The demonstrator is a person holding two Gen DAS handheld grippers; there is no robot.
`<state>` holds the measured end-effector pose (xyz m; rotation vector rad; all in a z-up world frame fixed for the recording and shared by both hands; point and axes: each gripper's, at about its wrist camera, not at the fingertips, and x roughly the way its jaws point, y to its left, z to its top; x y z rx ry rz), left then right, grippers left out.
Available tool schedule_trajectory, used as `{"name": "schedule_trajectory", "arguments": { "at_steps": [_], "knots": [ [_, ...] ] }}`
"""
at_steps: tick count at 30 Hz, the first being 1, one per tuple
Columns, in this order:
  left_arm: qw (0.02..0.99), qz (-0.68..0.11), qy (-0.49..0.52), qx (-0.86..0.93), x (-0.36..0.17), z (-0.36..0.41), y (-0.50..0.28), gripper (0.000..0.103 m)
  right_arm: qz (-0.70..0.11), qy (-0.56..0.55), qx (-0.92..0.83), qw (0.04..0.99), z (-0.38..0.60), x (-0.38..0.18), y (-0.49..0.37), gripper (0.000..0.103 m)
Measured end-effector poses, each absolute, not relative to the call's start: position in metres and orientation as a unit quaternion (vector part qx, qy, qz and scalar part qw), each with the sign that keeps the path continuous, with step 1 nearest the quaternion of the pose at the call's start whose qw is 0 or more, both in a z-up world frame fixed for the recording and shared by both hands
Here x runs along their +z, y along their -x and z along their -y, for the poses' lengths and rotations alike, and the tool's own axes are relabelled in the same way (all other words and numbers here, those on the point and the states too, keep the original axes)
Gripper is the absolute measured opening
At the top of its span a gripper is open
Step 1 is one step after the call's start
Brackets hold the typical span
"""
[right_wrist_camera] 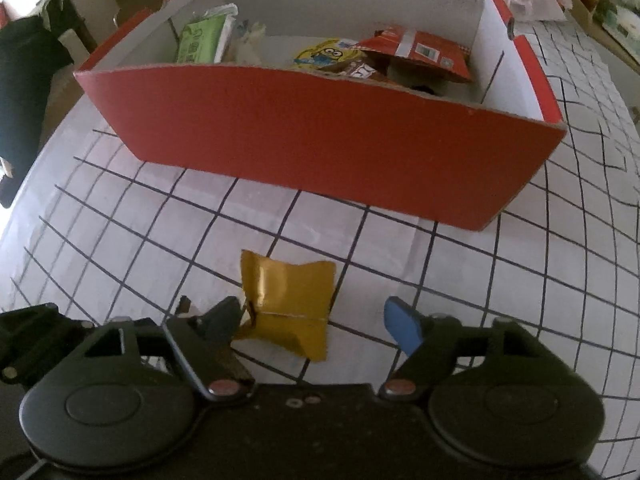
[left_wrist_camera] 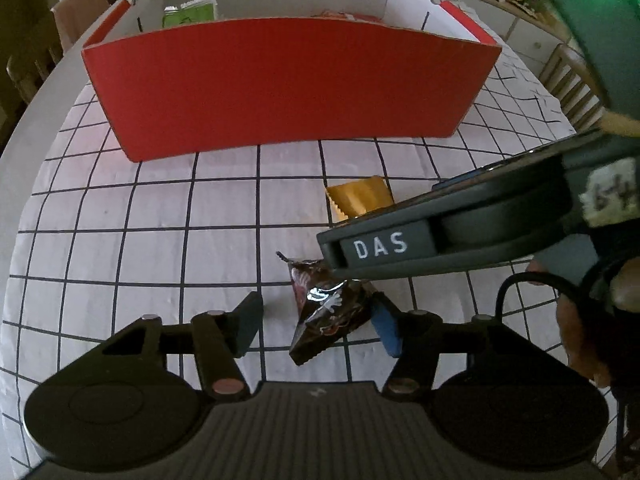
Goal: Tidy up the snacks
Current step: 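Grasp dark wrapped snack with left tool while right tool grasps gold packet, then carry the dark snack and gold packet into the red box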
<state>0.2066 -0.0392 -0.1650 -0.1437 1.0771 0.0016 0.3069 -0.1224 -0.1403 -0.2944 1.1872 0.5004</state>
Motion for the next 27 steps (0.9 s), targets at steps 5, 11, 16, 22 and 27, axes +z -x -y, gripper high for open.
{"name": "schedule_trajectory", "arguments": {
  "at_steps": [5, 11, 16, 22, 27],
  "knots": [
    [0.854, -0.514, 0.077, -0.012, -0.164, 0.037, -0.206, 0.034, -0.545, 0.143, 0.229, 0.794, 0.122, -0.141, -0.305, 0.061],
    [0.855, -0.511, 0.081, -0.015, -0.165, 0.032, -0.200, 0.029, -0.535, 0.131, 0.231, 0.802, 0.132, -0.135, -0.303, 0.039],
    [0.855, -0.511, 0.090, -0.010, -0.160, 0.027, -0.195, 0.027, -0.526, 0.117, 0.227, 0.811, 0.140, -0.128, -0.300, 0.033],
    [0.856, -0.507, 0.097, 0.000, -0.150, 0.018, -0.187, 0.027, -0.523, 0.086, 0.224, 0.818, 0.159, -0.121, -0.295, 0.031],
    [0.859, -0.502, 0.099, 0.009, -0.139, 0.014, -0.179, 0.027, -0.515, 0.062, 0.223, 0.825, 0.172, -0.111, -0.286, 0.031]
  ]
}}
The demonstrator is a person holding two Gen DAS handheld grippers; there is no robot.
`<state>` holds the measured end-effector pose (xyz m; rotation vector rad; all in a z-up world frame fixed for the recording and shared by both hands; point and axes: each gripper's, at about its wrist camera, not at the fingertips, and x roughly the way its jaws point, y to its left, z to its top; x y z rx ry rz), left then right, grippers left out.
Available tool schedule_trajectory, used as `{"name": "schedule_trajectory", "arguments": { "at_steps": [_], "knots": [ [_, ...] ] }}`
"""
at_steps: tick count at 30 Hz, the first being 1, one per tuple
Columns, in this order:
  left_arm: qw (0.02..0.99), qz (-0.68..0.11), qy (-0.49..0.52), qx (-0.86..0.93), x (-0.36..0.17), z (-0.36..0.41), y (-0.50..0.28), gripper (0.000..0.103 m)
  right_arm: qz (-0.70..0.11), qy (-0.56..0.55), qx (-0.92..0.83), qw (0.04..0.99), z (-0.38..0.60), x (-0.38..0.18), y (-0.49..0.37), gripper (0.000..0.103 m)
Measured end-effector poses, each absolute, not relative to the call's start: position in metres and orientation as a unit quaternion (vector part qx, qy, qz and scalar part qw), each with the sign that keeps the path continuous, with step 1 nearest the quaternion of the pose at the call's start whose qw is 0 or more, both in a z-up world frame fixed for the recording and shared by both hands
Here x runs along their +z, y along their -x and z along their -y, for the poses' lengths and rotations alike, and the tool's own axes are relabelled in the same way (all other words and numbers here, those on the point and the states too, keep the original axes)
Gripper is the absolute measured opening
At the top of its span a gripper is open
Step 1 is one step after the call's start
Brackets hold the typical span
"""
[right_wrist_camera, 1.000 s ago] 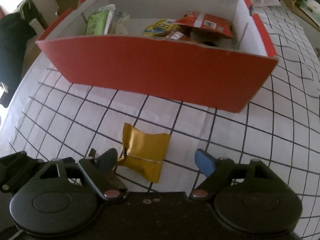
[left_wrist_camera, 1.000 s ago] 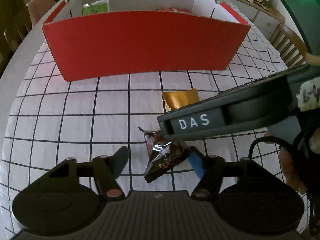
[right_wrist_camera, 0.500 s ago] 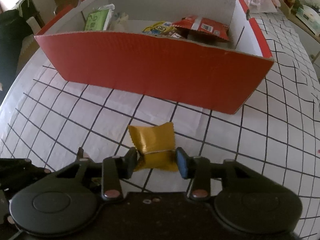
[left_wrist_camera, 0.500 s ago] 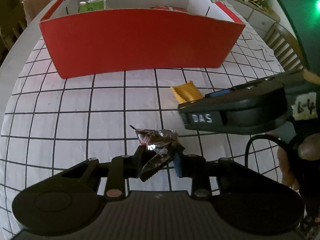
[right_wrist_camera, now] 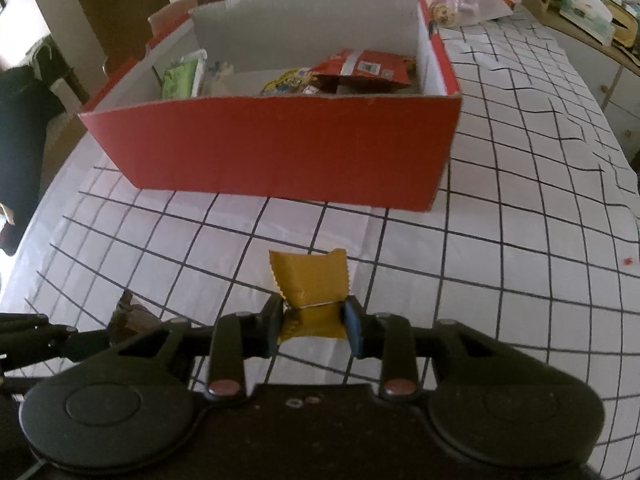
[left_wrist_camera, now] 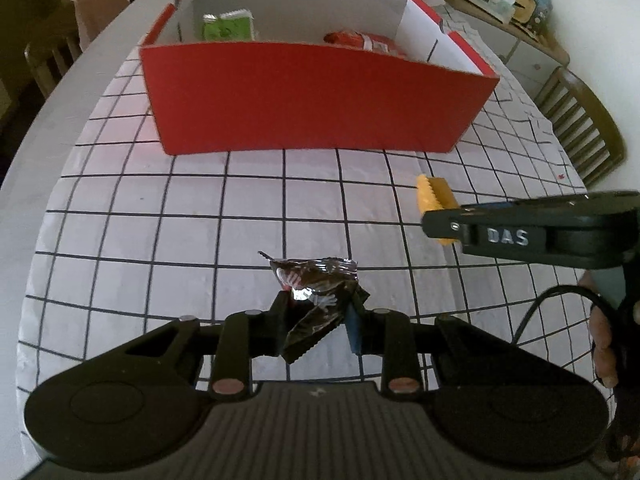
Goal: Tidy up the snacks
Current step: 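Carry the dark snack and gold packet into the red box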
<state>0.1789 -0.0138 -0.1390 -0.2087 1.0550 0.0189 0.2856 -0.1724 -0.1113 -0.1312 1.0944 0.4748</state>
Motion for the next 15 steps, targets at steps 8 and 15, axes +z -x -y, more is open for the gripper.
{"name": "schedule_trajectory", "arguments": {
  "at_steps": [8, 15],
  "knots": [
    [0.866, -0.488, 0.111, 0.018, -0.118, 0.005, -0.168, 0.027, -0.499, 0.030, 0.224, 0.837, 0.186, -0.089, -0.267, 0.031],
    [0.881, -0.459, 0.112, 0.021, -0.086, -0.003, -0.165, 0.027, -0.467, 0.009, 0.235, 0.853, 0.195, -0.056, -0.258, 0.031]
  ]
}}
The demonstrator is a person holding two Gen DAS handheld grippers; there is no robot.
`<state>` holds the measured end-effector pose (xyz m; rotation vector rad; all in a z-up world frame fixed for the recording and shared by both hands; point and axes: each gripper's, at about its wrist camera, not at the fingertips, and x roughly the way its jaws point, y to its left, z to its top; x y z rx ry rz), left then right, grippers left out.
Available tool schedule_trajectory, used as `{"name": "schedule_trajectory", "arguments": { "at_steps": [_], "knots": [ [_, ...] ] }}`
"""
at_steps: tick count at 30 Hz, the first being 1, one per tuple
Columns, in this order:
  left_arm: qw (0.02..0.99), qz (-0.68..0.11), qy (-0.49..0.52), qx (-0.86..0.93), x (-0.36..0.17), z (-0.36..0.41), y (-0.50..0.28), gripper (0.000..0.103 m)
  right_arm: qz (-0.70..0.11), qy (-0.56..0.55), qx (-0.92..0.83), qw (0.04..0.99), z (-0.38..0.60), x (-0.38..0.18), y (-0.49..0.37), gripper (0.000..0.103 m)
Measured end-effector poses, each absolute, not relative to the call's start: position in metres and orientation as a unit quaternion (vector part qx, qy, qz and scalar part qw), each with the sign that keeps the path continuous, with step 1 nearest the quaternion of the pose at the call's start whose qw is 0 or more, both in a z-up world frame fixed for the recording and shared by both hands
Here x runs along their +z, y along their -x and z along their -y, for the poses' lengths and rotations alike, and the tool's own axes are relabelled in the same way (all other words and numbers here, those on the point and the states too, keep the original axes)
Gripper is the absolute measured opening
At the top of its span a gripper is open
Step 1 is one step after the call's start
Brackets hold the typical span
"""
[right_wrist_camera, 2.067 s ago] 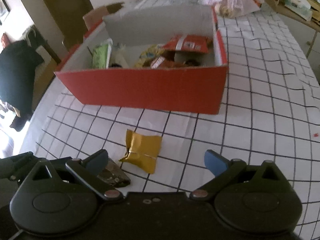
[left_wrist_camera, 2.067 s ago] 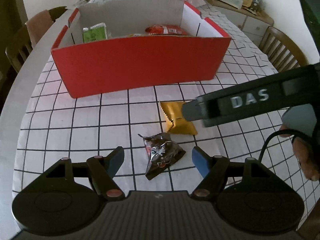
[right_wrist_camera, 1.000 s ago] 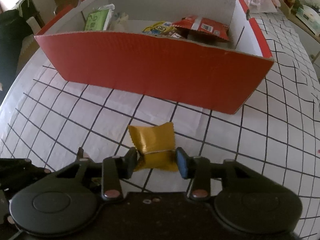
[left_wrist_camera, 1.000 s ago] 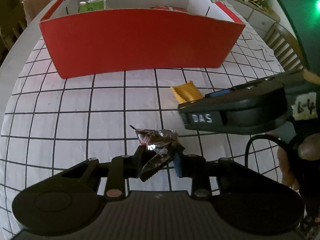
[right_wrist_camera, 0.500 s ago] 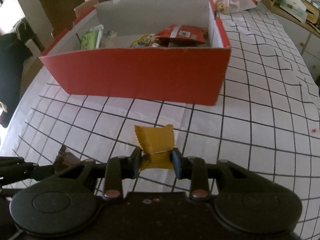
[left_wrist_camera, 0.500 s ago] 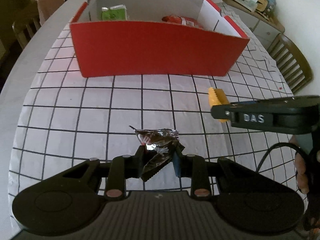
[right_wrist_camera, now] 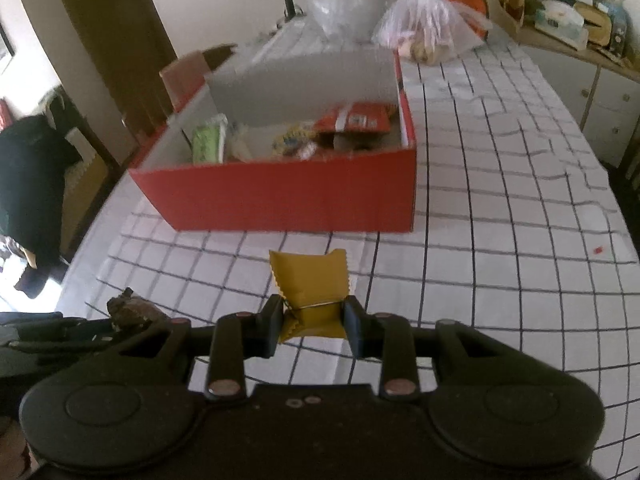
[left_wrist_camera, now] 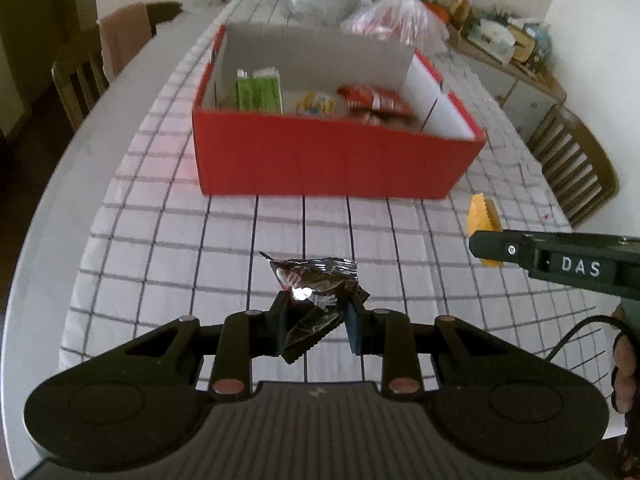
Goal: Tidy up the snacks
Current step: 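Carry the dark snack and gold packet into the red box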
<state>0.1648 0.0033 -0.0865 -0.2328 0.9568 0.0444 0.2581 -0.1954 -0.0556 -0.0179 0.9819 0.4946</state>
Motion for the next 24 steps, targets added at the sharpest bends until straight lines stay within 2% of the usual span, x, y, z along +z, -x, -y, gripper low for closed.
{"name": "schedule_trajectory", "arguments": {
  "at_steps": [13, 24],
  "knots": [
    [0.914, -0.397, 0.084, 0.024, -0.024, -0.013, -0.201, 0.027, -0.404, 0.017, 0.242, 0.882, 0.186, -0.004, -0.279, 0.031],
    [0.923, -0.375, 0.069, 0.044, 0.000, -0.024, -0.249, 0.028, -0.383, 0.033, 0.243, 0.891, 0.170, 0.012, -0.318, 0.031]
  ]
}}
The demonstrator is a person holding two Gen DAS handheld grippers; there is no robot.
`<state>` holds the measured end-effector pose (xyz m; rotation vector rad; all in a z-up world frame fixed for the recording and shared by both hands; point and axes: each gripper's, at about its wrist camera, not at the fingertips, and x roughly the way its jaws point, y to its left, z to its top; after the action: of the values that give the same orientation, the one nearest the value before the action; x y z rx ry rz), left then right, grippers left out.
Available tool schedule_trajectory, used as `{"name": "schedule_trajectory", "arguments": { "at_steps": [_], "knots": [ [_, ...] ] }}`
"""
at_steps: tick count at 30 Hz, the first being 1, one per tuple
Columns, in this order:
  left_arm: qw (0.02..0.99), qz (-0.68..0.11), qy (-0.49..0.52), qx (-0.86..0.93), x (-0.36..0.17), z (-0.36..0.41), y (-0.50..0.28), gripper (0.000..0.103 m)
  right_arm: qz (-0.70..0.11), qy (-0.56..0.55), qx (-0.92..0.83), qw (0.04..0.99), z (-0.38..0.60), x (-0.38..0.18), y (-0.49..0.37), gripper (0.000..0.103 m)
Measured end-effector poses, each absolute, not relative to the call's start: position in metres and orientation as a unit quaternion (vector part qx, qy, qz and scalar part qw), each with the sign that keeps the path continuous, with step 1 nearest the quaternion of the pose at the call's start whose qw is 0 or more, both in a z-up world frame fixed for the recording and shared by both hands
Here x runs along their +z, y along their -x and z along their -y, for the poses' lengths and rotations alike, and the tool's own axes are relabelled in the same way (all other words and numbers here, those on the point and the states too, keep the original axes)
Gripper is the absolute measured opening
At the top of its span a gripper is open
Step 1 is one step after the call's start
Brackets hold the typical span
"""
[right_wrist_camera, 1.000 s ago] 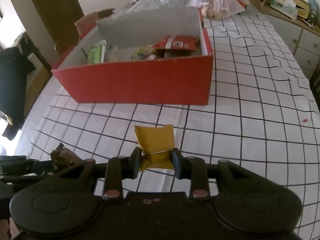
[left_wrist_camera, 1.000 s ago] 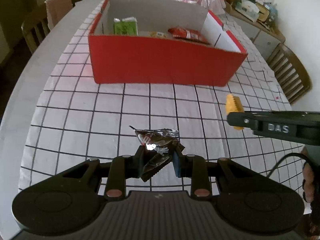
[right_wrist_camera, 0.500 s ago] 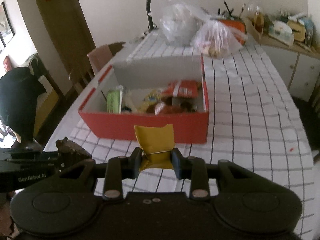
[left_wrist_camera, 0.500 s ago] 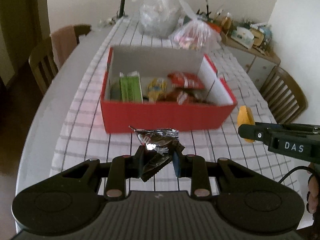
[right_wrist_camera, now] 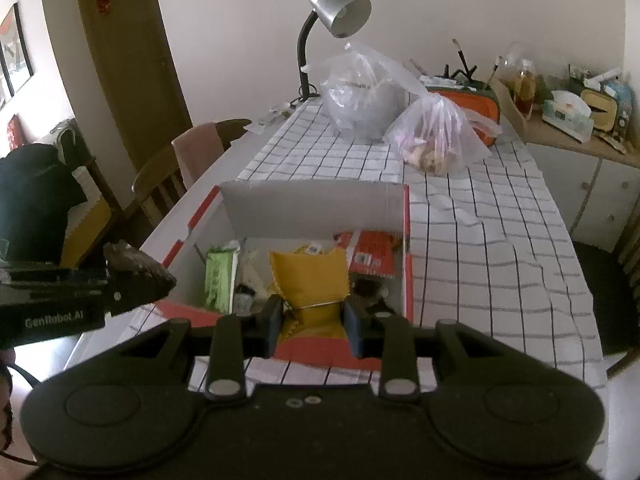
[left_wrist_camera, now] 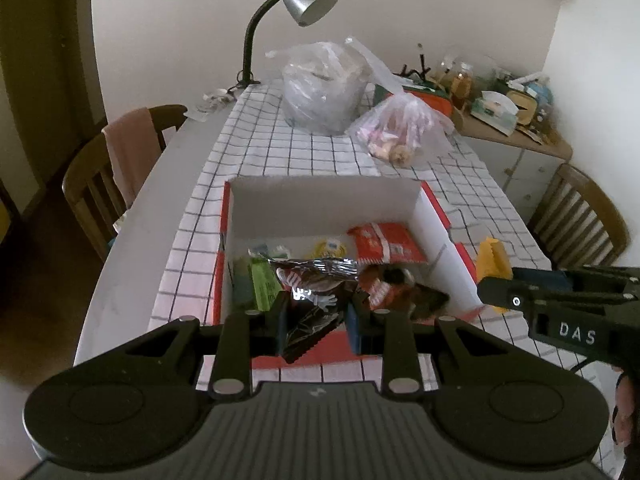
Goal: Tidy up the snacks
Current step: 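Carry the dark snack and gold packet into the red box, then open both tools to release the snacks into the box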
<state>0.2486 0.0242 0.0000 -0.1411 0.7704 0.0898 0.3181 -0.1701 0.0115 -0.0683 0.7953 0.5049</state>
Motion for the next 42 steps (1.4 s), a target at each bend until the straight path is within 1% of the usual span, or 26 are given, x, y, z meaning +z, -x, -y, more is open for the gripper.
{"name": "schedule_trajectory", "arguments": {
  "at_steps": [7, 16, 18, 24, 31, 37, 38, 39, 40, 42],
  "knots": [
    [0.917, -0.389, 0.060, 0.062, -0.007, -0.036, -0.289, 0.028, -0.387, 0.047, 0.239, 0.889, 0.158, 0.002, -0.348, 0.031],
    [0.902, -0.421, 0.068, 0.068, -0.034, -0.039, -0.331, 0.028, -0.417, 0.065, 0.246, 0.873, 0.142, -0.026, -0.387, 0.031],
    [0.898, -0.429, 0.068, 0.067, -0.040, -0.038, -0.339, 0.028, -0.424, 0.069, 0.248, 0.868, 0.138, -0.033, -0.395, 0.027],
    [0.884, -0.459, 0.064, 0.055, -0.059, -0.033, -0.359, 0.028, -0.447, 0.080, 0.249, 0.855, 0.133, -0.056, -0.408, 0.026],
    [0.862, -0.503, 0.053, 0.039, -0.084, -0.027, -0.372, 0.028, -0.465, 0.076, 0.258, 0.843, 0.135, -0.070, -0.412, 0.030],
    [0.856, -0.514, 0.049, 0.037, -0.092, -0.022, -0.372, 0.028, -0.471, 0.076, 0.267, 0.837, 0.134, -0.073, -0.411, 0.034],
    [0.855, -0.515, 0.052, 0.036, -0.093, -0.022, -0.370, 0.029, -0.472, 0.075, 0.269, 0.836, 0.134, -0.074, -0.411, 0.035],
    [0.855, -0.515, 0.054, 0.035, -0.093, -0.022, -0.369, 0.034, -0.473, 0.074, 0.269, 0.836, 0.135, -0.074, -0.410, 0.036],
    [0.855, -0.515, 0.056, 0.034, -0.092, -0.023, -0.370, 0.044, -0.473, 0.073, 0.269, 0.836, 0.135, -0.074, -0.410, 0.037],
    [0.860, -0.505, 0.056, 0.034, -0.089, -0.023, -0.365, 0.052, -0.472, 0.073, 0.269, 0.836, 0.136, -0.073, -0.407, 0.040]
  ]
}}
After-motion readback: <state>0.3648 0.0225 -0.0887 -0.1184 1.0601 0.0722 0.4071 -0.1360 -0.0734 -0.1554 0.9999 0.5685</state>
